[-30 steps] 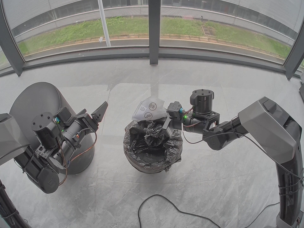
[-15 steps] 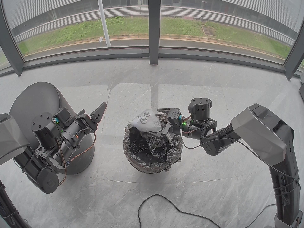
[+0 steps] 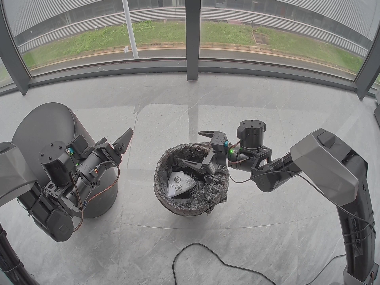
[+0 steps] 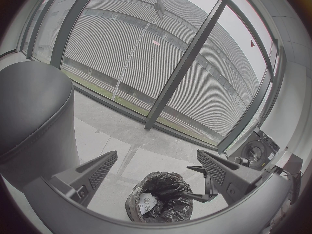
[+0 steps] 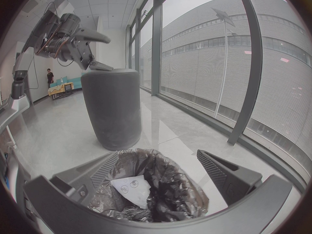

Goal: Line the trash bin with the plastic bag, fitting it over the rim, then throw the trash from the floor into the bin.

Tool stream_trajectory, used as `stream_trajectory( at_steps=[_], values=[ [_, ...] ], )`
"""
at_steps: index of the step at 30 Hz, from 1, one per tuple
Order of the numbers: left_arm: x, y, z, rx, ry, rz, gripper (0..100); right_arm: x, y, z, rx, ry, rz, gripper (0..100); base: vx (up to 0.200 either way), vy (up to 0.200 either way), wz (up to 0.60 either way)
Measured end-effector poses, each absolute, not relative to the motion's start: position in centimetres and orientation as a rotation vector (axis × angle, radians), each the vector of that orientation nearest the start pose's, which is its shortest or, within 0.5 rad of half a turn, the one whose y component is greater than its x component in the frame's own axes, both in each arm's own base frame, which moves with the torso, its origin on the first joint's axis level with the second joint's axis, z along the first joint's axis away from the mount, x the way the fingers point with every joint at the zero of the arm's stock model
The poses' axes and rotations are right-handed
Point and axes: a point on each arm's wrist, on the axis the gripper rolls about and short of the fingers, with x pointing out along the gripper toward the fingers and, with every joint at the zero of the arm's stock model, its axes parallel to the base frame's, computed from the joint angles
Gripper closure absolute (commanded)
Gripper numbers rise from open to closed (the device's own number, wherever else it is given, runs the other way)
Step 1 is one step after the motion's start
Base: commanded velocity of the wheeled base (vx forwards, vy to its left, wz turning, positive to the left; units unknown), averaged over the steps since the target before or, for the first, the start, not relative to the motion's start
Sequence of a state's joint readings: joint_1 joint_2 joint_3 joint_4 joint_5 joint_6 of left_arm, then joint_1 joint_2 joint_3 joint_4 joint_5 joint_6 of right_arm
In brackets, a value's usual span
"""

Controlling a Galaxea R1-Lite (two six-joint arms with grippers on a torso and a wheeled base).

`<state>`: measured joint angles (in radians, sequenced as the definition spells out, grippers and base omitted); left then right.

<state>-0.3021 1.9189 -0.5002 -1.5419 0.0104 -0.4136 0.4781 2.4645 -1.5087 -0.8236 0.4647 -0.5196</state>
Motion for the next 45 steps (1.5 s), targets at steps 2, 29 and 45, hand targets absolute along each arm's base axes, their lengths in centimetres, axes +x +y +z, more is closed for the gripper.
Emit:
stream_trajectory(
  at_steps=[2, 29, 45],
  values=[
    [29.1, -8.9, 13.4, -0.429, -0.065, -0.308, 0, 43.5, 23.2, 9.0, -0.473, -0.132, 0.941, 0, 0.000, 0.000, 0.00],
    [19.7, -5.8, 16.7, -0.341, -0.118, -0.371, 0, 19.2, 3.7, 35.3, -0.354, -0.292, 0.422, 0, 0.000, 0.000, 0.00],
    [10.2, -2.4, 17.0, -0.297, -0.049, -0.323, 0, 0.4, 0.4, 25.2, -0.253, -0.205, 0.203, 0, 0.000, 0.000, 0.00]
  ],
)
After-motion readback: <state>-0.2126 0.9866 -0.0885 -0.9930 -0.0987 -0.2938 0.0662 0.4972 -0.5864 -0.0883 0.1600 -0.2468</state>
